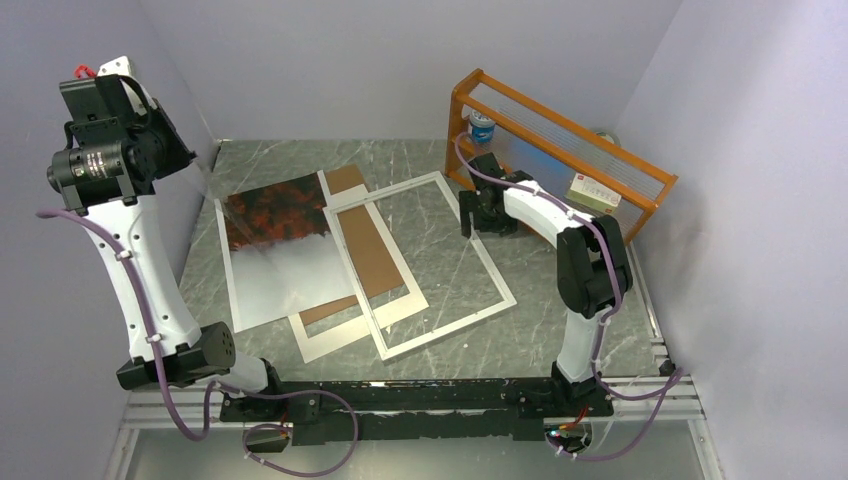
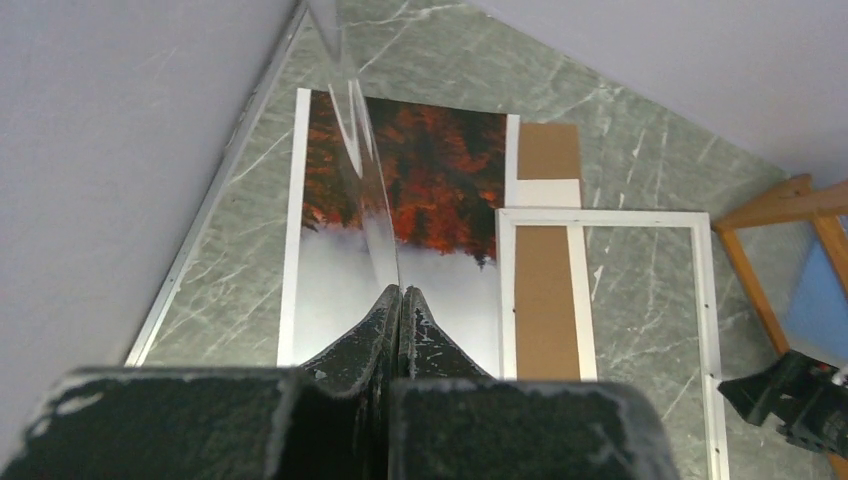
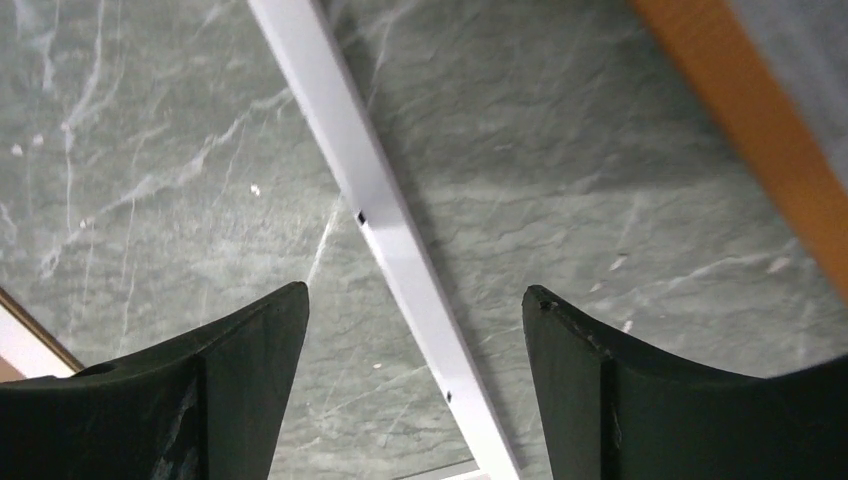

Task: Put the photo into the frame
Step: Adjust the photo frame at the center of the board.

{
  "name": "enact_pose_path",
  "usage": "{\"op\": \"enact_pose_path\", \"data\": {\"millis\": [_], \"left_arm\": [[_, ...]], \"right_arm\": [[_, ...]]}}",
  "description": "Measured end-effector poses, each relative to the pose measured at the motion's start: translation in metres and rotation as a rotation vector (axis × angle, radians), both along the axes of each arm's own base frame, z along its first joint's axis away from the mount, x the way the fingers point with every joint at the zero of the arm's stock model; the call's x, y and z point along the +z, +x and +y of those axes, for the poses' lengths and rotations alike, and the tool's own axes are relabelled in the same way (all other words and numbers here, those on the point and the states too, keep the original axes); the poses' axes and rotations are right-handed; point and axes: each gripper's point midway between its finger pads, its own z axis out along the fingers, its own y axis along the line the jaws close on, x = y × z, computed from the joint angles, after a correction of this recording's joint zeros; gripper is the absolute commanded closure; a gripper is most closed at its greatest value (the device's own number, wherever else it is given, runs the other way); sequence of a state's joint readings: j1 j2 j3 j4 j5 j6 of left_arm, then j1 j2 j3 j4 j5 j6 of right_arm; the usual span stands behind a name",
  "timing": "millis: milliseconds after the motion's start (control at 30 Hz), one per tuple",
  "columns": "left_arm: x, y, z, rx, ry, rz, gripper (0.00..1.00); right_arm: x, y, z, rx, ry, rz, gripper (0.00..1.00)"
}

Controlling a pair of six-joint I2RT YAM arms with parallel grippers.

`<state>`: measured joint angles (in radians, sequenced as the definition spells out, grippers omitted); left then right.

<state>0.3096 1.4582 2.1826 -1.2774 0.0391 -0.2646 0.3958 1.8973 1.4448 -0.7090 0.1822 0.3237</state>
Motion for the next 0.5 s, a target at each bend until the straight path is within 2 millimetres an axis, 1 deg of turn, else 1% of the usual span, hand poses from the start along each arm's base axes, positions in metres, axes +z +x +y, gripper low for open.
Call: {"op": "enact_pose_path", "data": {"millis": [67,167,300,367,433,500], "left_arm": [[0.003,0.001,-0.006,-0.039,-0.002,-0.018,0.98],[0.014,0.004,-0.016,-0.094,-0.012,-0.070,0.97],[0.028,0.009,-0.037,-0.204,-0.052,-0.142,0.97],[0.029,0.012,-0.049,-0.268,-0.091,-0.158,0.98],[0.025,0.015,-0.060,-0.320,-0.138,-0.160,0.98],[0.019,0.019,-0.071,-0.369,-0.194,-0.155,0.97]], "right_arm": [[-0.007,-0.008,0.004,0.016,0.024,0.032,0.18],[-0.018,-0.019,0.008,0.032,0.049,0.078,0.19],[-0.033,-0.030,0.012,0.046,0.070,0.135,0.21],[-0.038,-0.036,0.013,0.051,0.082,0.157,0.25],[-0.042,-0.041,0.015,0.054,0.093,0.177,0.29],[-0.047,-0.048,0.016,0.049,0.105,0.198,0.32]]}}
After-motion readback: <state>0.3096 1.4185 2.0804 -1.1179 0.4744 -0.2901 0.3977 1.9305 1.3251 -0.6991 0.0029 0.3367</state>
